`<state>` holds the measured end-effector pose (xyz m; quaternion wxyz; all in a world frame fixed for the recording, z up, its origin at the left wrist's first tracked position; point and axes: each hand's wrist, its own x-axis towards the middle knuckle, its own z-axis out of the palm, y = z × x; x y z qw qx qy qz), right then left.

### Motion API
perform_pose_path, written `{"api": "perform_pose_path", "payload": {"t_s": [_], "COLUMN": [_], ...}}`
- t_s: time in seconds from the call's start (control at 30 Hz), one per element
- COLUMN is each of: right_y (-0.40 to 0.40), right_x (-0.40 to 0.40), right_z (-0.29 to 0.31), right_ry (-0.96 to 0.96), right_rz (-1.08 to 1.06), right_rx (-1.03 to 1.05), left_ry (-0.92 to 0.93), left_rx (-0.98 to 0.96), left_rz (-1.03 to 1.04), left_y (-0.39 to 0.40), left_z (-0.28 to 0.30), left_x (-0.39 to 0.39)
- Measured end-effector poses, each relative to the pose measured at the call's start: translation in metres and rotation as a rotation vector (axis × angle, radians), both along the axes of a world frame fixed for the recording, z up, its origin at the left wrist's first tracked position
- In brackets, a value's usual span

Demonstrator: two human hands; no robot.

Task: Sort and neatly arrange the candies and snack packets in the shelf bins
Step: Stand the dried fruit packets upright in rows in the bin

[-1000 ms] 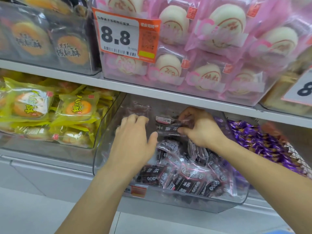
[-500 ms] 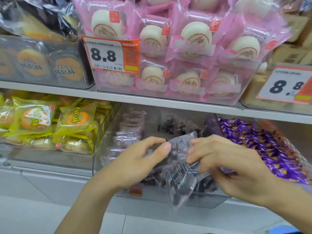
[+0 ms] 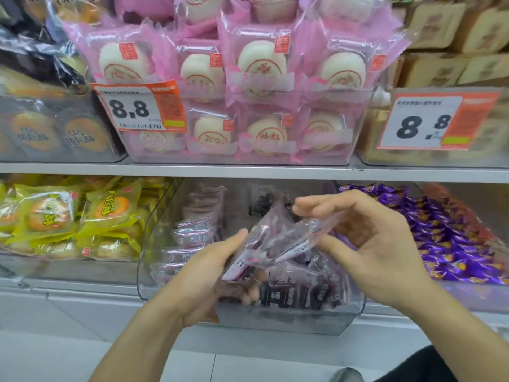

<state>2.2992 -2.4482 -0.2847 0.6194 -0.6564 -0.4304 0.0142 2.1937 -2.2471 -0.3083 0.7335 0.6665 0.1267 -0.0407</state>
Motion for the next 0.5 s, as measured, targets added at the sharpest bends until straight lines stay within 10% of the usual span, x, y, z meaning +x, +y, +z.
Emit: {"api": "perform_pose_path", "payload": {"t_s": [0.17,0.5], "right_y": [0.005,0.014], "right_x": [-0.003,-0.012], "right_z": [-0.007,-0.018], "right_ry": [0.236,0.629], "right_rz": [-0.163,-0.052], "right_rx": [0.099,0.216], "left_ry": [-0.081,-0.046], "left_rx": [-0.267,-0.136], "left_rz": [0.054,0.136], "left_y": [0.008,0.019], "left_z": [0.005,-0.005], "left_x": [-0.002,-0.023]}}
